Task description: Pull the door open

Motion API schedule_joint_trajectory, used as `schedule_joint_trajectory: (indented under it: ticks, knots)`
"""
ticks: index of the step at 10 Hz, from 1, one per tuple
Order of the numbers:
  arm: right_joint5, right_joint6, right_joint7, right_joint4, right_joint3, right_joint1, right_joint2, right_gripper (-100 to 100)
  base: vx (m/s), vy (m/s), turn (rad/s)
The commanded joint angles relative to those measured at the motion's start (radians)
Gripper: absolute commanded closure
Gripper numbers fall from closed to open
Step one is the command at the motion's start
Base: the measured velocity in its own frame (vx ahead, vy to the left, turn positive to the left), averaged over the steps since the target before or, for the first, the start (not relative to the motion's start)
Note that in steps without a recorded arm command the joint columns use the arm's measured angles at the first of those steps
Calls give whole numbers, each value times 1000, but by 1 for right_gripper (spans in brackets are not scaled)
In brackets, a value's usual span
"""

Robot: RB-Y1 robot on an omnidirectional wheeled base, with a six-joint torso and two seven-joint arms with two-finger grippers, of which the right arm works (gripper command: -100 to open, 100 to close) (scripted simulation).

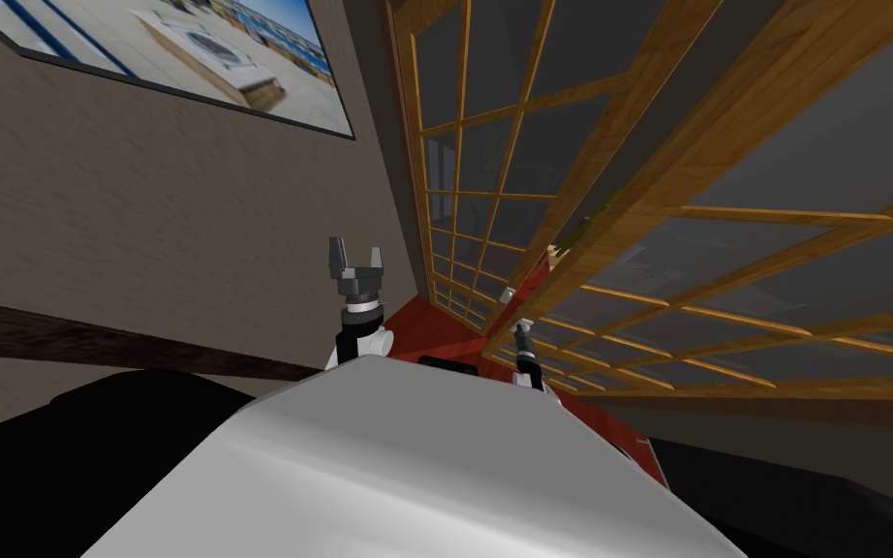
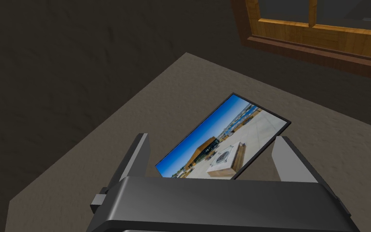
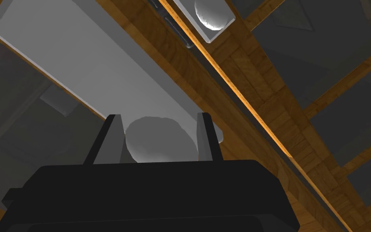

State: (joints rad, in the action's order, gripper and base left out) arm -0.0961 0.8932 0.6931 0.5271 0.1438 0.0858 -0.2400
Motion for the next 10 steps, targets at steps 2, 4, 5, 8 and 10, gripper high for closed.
schedule_joint_trajectory:
  ticks: [2, 4, 5, 8, 10]
  knots:
    - [-26, 6, -71, 13, -4, -4, -7, 100, -27, -15, 46]
    - [-40, 6, -111, 17, -9, -7, -8, 100, -35, -20, 65]
    - [-54, 6, -146, 22, -15, -11, -9, 100, -27, -10, 52]
    - [-69, 7, -188, 27, -21, -14, -9, 100, -24, -10, 43]
    - [-98, 7, -251, 37, -32, -20, -11, 100, -29, -14, 70]
